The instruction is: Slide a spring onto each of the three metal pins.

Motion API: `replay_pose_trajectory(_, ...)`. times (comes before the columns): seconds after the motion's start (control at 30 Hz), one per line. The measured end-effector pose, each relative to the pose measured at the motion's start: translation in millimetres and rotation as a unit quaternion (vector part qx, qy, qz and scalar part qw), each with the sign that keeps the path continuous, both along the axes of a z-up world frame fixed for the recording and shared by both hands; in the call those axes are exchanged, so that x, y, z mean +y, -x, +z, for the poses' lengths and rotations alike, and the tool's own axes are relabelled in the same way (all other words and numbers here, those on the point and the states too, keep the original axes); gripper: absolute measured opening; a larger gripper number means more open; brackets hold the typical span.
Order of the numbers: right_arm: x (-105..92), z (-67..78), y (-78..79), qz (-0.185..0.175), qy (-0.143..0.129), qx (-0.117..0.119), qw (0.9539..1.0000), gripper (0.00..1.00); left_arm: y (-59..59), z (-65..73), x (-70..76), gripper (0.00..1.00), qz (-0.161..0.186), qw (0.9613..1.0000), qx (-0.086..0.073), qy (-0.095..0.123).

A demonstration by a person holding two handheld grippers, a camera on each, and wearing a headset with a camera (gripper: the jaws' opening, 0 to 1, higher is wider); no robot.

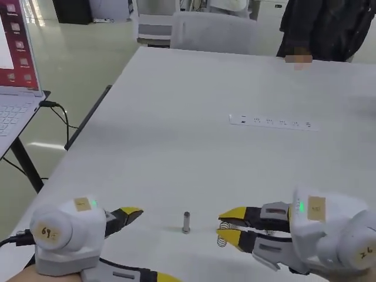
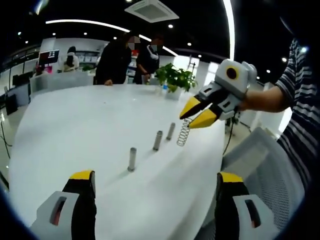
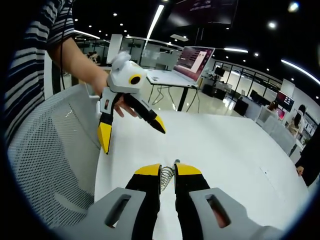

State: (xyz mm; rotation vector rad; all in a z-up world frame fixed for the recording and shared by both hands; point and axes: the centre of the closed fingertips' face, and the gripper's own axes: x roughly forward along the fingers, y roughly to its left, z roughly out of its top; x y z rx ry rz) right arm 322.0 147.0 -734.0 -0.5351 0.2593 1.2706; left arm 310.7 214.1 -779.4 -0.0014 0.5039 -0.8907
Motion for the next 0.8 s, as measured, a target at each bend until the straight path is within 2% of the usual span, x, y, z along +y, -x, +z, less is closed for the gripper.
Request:
replay_pose_trajectory(0.23,9.3,3.0,-15.4,-0.020,-0.016,0.005,0.9997,0.07,1.3,-2.3,6.4,0.98,0.006,1.0000,0.002,0.000)
replay_pose_trajectory(0.43,25.6,7.2,-28.3,-0.030,-0.030,0.002,0.9991,0.07,2.5,-3.7,8.5,0.98,0.007,1.0000,0.004,-0.001)
replay_pose_trajectory(0.8,48.7,6.1,-45.9,-0.042,-0.040,0.001,0.9983,0.07,3.6,-2.8,13.2,0.97,0.011,0.9999,0.004,-0.002)
